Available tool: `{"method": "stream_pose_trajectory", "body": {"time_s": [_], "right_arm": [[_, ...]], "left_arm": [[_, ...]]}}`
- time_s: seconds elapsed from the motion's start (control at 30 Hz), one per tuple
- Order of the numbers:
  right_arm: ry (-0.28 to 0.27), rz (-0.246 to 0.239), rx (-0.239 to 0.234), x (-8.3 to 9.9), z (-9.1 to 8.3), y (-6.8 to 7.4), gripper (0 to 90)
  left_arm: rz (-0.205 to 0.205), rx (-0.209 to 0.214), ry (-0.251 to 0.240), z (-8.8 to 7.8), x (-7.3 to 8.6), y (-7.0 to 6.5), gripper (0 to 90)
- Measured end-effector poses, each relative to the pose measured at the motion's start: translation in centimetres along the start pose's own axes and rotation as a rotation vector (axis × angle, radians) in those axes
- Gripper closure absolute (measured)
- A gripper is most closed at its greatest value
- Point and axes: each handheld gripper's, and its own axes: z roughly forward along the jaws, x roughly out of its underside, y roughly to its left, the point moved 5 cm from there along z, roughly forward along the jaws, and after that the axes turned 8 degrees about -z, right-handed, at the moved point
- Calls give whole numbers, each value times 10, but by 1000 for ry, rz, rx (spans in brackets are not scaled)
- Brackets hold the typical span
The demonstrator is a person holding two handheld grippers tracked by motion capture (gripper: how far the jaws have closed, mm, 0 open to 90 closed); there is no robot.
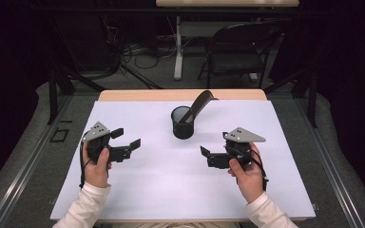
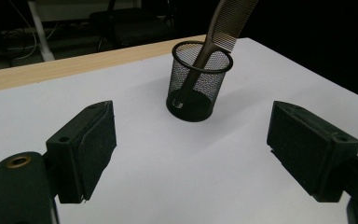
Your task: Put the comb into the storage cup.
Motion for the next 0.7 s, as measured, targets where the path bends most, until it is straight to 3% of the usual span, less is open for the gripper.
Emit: {"method": "stream_pose_trajectory", "body": {"time_s": [0.33,0.7], "right_arm": [[2,21,35,24,-15,-12,73],[-9,38,96,45,-28,-25,73]], "left_arm": [[-24,-38,-5,-27,21,20,157],[-49,-51,-47,-48,43,34,157]]}}
